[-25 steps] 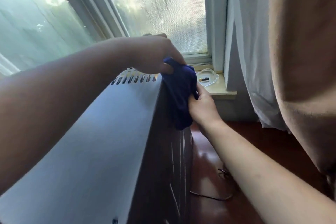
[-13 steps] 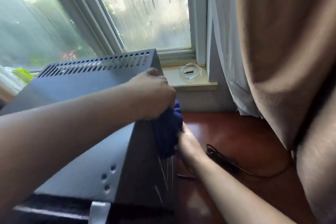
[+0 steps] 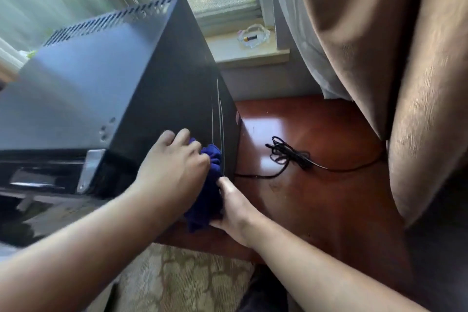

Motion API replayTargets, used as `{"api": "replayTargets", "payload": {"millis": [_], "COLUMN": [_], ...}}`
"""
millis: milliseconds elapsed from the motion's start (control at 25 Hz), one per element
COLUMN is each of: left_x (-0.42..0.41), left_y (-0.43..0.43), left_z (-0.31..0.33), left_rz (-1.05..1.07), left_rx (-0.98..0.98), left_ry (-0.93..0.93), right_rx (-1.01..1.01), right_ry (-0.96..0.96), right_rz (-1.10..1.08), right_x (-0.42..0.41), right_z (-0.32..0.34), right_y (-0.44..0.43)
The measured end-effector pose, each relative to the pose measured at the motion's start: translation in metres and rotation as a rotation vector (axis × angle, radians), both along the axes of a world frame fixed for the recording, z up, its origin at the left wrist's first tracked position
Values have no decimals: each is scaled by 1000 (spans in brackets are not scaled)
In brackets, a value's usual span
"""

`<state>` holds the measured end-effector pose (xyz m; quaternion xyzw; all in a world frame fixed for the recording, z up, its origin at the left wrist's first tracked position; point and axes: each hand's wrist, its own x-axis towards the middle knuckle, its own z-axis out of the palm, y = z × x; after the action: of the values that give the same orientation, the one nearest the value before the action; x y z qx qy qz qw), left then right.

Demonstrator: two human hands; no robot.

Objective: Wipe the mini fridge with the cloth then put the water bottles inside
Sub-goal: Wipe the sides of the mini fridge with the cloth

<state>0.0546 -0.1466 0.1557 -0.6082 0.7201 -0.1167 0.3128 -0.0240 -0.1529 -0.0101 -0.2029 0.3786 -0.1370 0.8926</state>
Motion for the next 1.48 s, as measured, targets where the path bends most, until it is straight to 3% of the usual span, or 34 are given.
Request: {"api": "replayTargets", "payload": {"millis": [160, 280, 360, 480, 560, 640, 760, 840, 960, 1120, 1280, 1480], "left_x": [-14, -26, -24, -16, -8, -2, 0, 0, -6, -14, -21, -25], "left_y": [49, 73, 89, 115, 134, 147, 147, 138, 119, 86, 61, 45], "left_z": [-38, -48, -50, -61, -73, -84, -92, -94, -87, -87, -135, -216], "left_rz": [143, 396, 550, 641, 716, 974, 1529, 1615, 1489, 1397, 1698, 2076], "left_rx": [-102, -107, -223, -448, -481, -427, -103, 59, -6, -241, -384, -501], "left_ry": [220, 631, 960, 1337, 1525, 1792, 2152, 2327, 2581, 2649, 2567, 2233], "right_rx": [115, 58, -23, -187, -260, -299, -415, -504, -640, -793, -810, -684], "right_ry": [-8, -73, -82, -4, 45, 93, 177, 214, 201, 306, 463, 762], "right_rz": [-27, -103, -133, -139, -192, -288, -388, -381, -354, -251, 53, 553], "right_x": [-12, -16, -14, -3, 10, 16, 13, 10, 9, 21, 25, 15], "right_z": [-12, -6, 8, 19, 11, 11, 16, 25, 45, 37, -21, -100], "right_y": [4, -4, -8, -9, -2, 3, 3, -1, -7, -19, -31, -39]}}
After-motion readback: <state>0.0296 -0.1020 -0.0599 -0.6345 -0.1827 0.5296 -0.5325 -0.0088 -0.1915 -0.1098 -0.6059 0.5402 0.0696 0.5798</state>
